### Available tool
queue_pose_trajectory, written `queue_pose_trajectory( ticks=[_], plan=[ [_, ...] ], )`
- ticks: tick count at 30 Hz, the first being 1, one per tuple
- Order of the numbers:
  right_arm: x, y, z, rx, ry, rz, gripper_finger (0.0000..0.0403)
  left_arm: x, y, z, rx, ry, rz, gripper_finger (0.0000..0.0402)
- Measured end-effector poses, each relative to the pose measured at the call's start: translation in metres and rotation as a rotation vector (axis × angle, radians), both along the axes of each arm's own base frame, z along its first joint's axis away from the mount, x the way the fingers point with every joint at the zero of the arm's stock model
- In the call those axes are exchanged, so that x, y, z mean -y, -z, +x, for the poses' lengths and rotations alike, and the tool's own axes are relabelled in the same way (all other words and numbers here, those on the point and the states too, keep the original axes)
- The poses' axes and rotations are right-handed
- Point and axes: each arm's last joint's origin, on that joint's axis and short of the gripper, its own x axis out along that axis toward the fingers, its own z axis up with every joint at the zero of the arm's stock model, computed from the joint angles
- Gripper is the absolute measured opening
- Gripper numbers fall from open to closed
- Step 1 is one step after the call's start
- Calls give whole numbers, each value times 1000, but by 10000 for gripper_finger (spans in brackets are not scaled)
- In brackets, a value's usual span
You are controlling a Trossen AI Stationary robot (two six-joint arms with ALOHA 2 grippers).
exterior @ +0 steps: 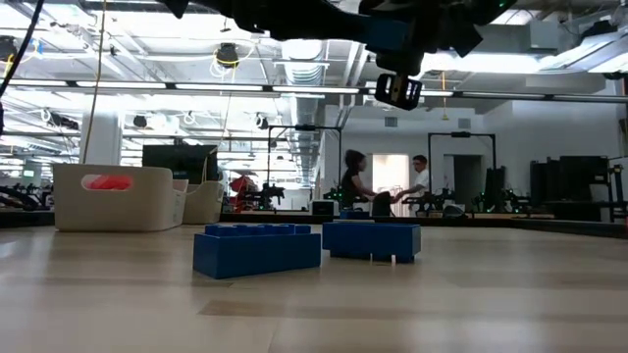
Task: Sort blocks by size
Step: Put the large blue wooden block into the white bin
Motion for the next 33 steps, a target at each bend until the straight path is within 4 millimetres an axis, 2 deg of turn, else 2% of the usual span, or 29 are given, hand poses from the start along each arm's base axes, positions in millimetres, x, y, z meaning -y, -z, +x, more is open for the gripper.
queue_pose_trajectory(
  ticks=[8,14,19,24,29,33],
  plan=[
    [1,0,0,-13,2,25,136,1,0,0,-6,10,-22,56],
    [2,-5,3,41,21,23,179,-1,0,-1,-25,-8,-119,53],
    [16,-6,-1,29,55,30,224,-10,-6,-8,-48,-71,-245,53],
    [37,-15,-17,15,145,-2,233,-35,-16,-37,-206,-287,-484,53],
    [46,-22,-37,-38,281,-149,225,-61,-11,-88,-473,-683,-578,53],
    [47,-24,-42,-40,294,-188,221,-73,-2,-127,-661,-981,-621,53]
  ],
)
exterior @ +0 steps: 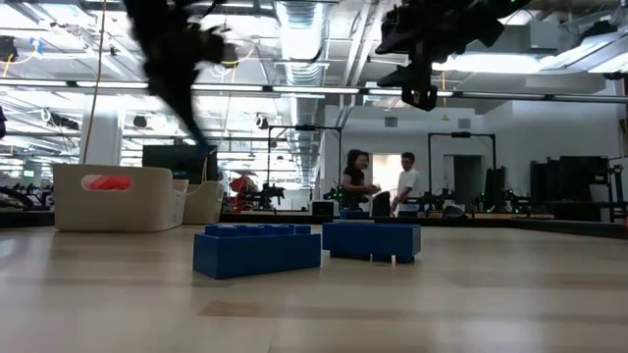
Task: Sort blocks by size
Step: Put the large blue wooden block into the white bin
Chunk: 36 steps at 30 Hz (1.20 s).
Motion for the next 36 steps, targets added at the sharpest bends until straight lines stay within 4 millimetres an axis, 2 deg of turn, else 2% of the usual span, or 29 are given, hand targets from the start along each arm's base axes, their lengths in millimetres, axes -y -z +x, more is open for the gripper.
queue_pose_trajectory(
  ticks=[3,7,11,15,21,27,32,36],
  plan=[
    [-3,0,1,0,-13,-4,221,-2,7,-16,-72,-89,-34,53],
    [-8,0,3,5,-25,-31,221,-2,25,-30,-166,-161,-73,56],
    [-13,1,4,3,-43,-33,221,1,46,-38,-236,-160,-167,79],
    [-16,1,4,3,-56,-34,221,5,59,-45,-301,-118,-241,77],
    [-17,1,5,3,-53,-38,221,8,61,-59,-452,-87,-256,56],
    [-16,0,5,12,-35,-53,221,9,60,-70,-576,-102,-239,73],
    [-15,-1,6,27,-34,-58,221,9,60,-66,-529,-112,-257,79],
    [-16,-1,6,22,-34,-56,221,8,46,-54,-395,-60,-284,105]
  ],
)
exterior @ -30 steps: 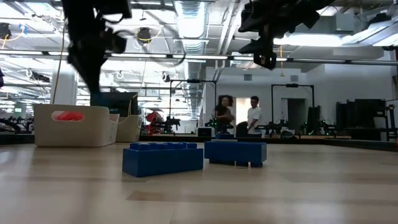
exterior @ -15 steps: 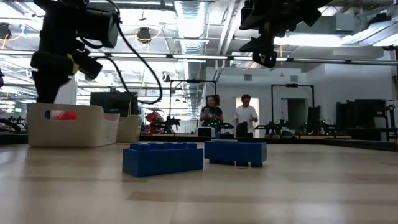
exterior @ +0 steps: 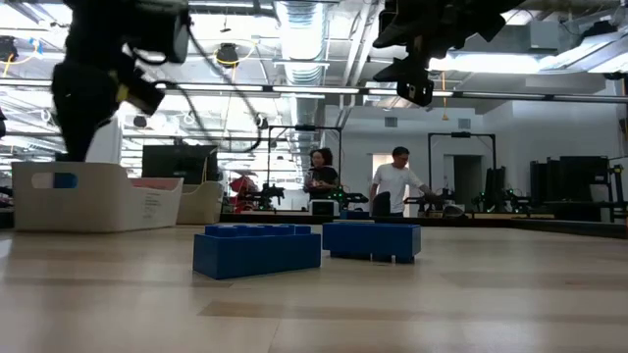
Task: Sort blocks by size
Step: Put the large blue wooden block into the white bin, then put the large blue game piece into the white bin
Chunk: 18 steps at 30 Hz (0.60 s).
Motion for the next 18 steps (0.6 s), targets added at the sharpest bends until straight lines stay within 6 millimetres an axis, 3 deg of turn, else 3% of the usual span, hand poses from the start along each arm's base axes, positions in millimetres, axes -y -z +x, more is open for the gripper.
queue_pose_trajectory(
  ticks=[5,11,18],
  plan=[
    [1,0,0,1,-1,-6,221,-3,-18,6,60,32,81,160],
    [3,0,-1,5,-3,-20,221,-3,-18,10,87,11,76,221],
    [3,5,-4,-40,-26,-40,221,13,-42,43,439,209,25,235]
  ],
)
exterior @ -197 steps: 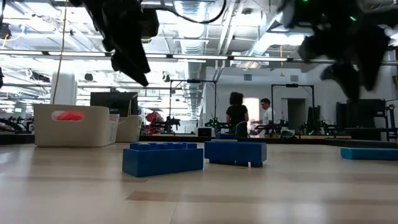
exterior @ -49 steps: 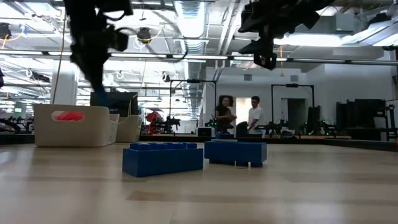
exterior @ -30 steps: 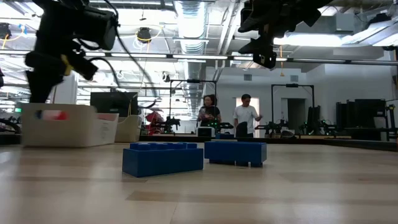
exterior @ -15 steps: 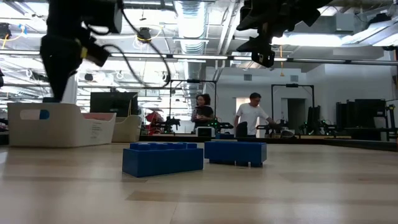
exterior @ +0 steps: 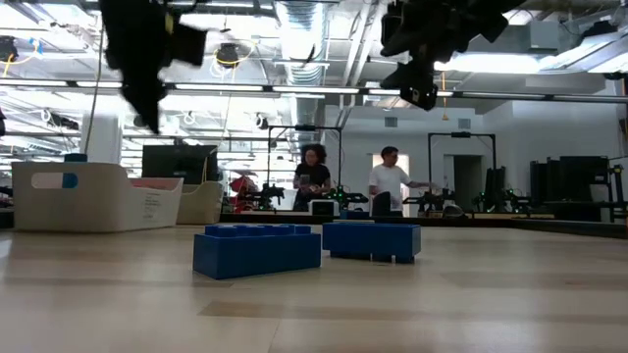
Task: Sort blocks by size
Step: Put the large blue game piece into the white bin
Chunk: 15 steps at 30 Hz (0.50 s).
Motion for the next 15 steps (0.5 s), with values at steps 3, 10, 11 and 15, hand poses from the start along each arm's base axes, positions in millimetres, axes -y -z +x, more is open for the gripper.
queue_pose_trajectory(
  ticks=[3,10,11,15],
  plan=[
    [3,3,-3,-29,-5,-13,221,10,-2,19,122,29,-12,230],
    [26,-3,-34,-125,135,-80,221,42,17,77,141,181,-94,226],
    [29,-5,-39,-138,166,-91,221,48,18,87,146,219,-82,226],
    [33,-11,-55,-175,285,-163,217,60,24,124,154,319,-23,226]
  ],
)
